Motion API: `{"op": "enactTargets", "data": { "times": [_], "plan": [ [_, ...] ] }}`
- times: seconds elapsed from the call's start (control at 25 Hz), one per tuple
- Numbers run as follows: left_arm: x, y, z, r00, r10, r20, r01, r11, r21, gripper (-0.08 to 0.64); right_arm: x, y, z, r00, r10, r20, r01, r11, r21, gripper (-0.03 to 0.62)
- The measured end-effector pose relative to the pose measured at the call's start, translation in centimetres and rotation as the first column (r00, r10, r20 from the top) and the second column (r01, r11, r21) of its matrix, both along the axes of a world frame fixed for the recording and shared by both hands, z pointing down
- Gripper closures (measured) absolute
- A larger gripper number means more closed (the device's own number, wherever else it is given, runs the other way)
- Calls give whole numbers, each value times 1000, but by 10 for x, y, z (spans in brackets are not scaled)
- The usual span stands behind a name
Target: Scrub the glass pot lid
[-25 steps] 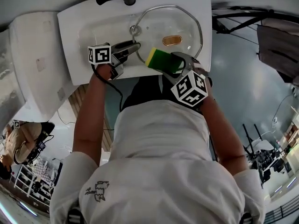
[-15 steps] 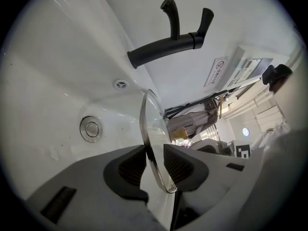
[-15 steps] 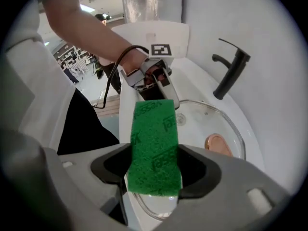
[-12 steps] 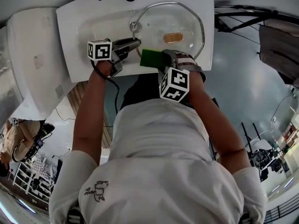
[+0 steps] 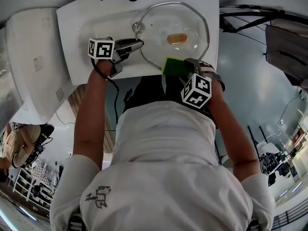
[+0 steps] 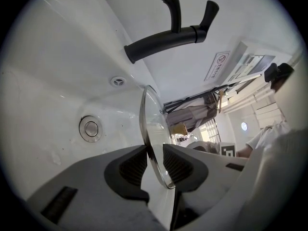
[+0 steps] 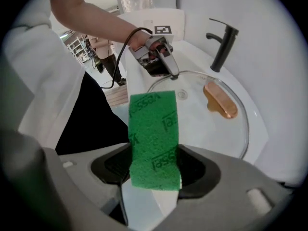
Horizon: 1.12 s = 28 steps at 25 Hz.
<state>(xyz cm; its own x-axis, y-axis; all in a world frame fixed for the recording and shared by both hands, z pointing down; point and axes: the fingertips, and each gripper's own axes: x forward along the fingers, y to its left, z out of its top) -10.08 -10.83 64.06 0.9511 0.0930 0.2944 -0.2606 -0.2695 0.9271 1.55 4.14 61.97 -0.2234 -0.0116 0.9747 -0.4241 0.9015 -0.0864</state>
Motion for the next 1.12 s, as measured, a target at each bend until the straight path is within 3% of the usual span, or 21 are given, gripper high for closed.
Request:
{"op": "enactTargets", "data": {
  "times": [0.24,0.4,0.48,0.56,0.76,0.92,1.12],
  "plan": [
    [2,4,1,999,47,16,-46,999,-6,456,52,16,9,994,103,-47,-106,990,-89,305],
    [0,6,4,998,55,29,-55,998,-8,453,54,10,-2,988,155,-27,-157,979,-132,302],
    [0,5,3,997,63,38,-63,998,-4,451,34,-10,-15,990,139,14,-137,986,-96,302],
    [0,3,3,997,57,51,-57,998,13,449,5,-27,-21,997,65,38,-63,997,-49,302],
    [3,4,2,996,58,73,-59,998,6,448,-37,-47,-10,993,-116,4,116,993,0,301],
    [0,4,7,993,69,96,-71,997,16,446,-31,-47,-10,996,-86,36,87,996,-30,302],
    [6,12,6,990,100,100,-100,995,-2,448,11,-50,-14,999,-7,42,11,996,-90,304]
  ]
}}
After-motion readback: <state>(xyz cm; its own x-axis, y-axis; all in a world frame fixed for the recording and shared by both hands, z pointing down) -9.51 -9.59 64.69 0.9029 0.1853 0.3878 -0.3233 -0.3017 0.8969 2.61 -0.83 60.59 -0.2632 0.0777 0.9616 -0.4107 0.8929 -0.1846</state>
